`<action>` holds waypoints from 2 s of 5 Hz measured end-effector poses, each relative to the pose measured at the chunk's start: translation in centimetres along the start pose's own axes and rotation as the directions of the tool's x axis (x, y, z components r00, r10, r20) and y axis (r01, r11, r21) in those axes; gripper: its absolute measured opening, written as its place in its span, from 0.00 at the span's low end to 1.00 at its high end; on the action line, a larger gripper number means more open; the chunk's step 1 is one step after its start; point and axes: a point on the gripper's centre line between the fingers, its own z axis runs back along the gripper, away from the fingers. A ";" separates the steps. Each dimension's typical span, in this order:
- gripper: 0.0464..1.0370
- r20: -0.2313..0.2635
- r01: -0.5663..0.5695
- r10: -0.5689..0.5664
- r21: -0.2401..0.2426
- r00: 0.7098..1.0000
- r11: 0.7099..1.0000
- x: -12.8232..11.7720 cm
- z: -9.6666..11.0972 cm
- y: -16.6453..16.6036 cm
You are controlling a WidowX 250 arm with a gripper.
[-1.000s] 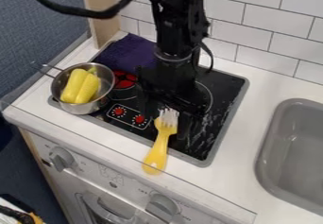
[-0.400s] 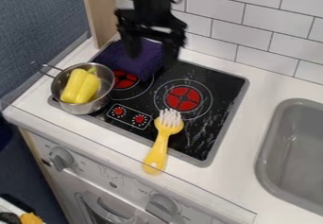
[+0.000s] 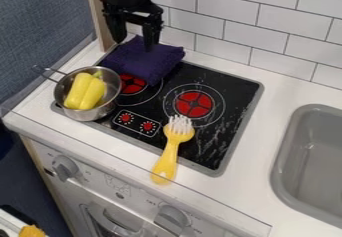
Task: Move the blue cloth to the top right of the stove
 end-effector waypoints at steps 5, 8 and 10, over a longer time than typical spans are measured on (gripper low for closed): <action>0.96 -0.130 0.018 -0.013 0.040 0.991 0.999 1.4 -5.5 -0.2; 0.96 -0.168 0.082 -0.092 -0.069 0.981 0.994 -0.7 -5.1 -9.6; 0.96 -0.214 0.086 -0.094 -0.048 0.972 0.995 0.6 -5.2 -16.9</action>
